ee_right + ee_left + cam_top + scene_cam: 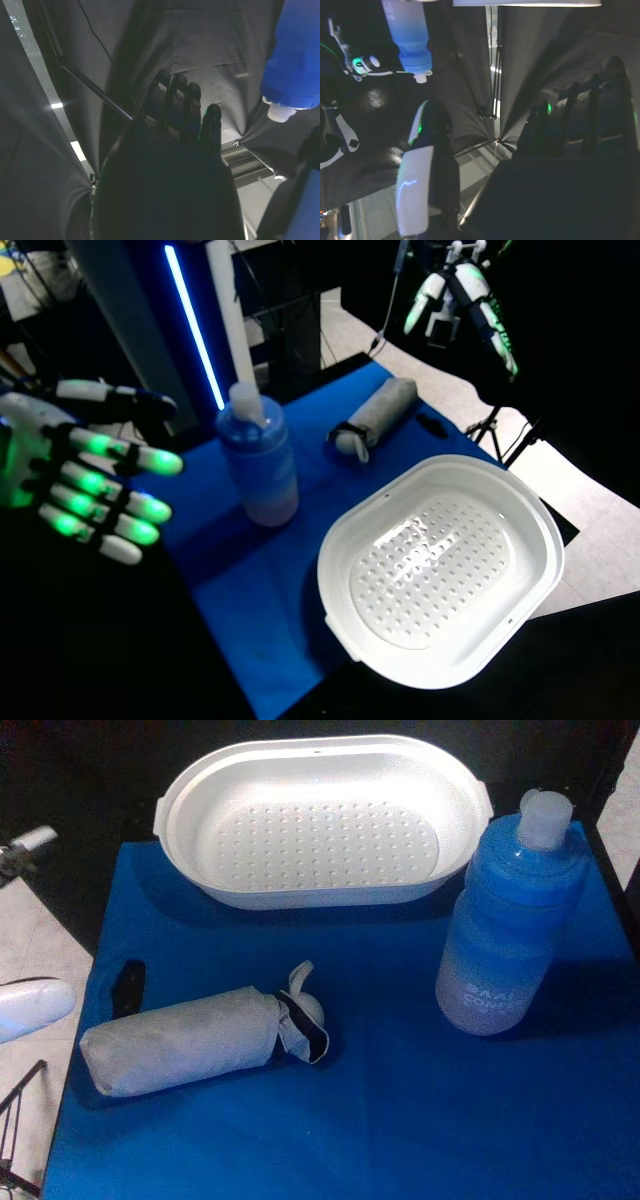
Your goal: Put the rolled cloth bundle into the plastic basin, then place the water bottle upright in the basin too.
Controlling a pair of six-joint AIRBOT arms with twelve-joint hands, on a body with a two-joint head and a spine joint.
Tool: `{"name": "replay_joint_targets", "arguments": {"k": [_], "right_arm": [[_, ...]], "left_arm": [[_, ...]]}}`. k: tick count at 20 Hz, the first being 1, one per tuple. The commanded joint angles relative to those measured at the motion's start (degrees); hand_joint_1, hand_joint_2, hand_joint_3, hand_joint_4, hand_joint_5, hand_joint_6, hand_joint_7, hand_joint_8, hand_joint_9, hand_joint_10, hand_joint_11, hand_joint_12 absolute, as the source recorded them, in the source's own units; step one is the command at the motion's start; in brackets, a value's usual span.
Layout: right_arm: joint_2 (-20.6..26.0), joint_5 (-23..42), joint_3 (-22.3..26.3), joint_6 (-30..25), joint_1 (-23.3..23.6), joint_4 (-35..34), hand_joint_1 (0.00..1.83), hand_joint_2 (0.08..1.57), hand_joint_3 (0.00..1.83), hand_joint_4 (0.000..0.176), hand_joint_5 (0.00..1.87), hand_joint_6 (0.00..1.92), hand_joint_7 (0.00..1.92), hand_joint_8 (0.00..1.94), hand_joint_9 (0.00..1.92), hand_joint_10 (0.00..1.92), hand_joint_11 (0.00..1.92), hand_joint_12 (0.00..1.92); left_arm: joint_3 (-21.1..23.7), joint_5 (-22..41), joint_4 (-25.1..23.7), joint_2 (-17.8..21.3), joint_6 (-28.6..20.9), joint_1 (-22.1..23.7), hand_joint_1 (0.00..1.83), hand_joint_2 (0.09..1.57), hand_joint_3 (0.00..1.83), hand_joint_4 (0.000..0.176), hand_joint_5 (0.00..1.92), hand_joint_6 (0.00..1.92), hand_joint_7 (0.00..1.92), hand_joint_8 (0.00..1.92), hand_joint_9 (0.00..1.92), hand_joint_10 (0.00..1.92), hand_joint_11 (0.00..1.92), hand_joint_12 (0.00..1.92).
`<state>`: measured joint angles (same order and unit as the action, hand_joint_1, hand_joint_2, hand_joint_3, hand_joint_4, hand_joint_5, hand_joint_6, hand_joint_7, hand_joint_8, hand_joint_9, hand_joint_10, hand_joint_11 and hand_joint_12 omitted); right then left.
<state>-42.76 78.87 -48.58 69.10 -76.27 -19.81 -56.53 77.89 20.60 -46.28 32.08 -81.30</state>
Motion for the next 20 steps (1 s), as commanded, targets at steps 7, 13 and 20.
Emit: {"name": "replay_joint_targets", "arguments": {"k": [7,13,20], "right_arm": [[0.1,6.6,-0.5,-0.5,0.6,-0.2,0.50,1.14,0.00,0.133,0.19,0.00,0.14,0.00,0.10,0.00,0.12,0.02],[0.1,6.4,-0.6,-0.5,0.6,-0.2,0.45,1.19,0.01,0.143,0.20,0.00,0.14,0.00,0.10,0.00,0.12,0.01],[0.1,6.1,-0.7,-0.5,0.6,-0.3,0.45,1.20,0.00,0.136,0.21,0.00,0.14,0.00,0.09,0.00,0.10,0.00]], "left_arm": [[-1.8,-0.4,-9.0,0.0,-0.2,8.1,0.63,0.87,0.00,0.176,0.14,0.00,0.09,0.00,0.06,0.01,0.10,0.04],[-1.8,-13.0,-23.5,0.4,0.8,18.0,0.64,0.77,0.00,0.176,0.11,0.01,0.05,0.01,0.03,0.00,0.04,0.02],[-2.9,-32.4,-39.8,0.4,0.3,29.1,0.64,0.82,0.00,0.176,0.20,0.01,0.17,0.01,0.12,0.01,0.04,0.03]]}}
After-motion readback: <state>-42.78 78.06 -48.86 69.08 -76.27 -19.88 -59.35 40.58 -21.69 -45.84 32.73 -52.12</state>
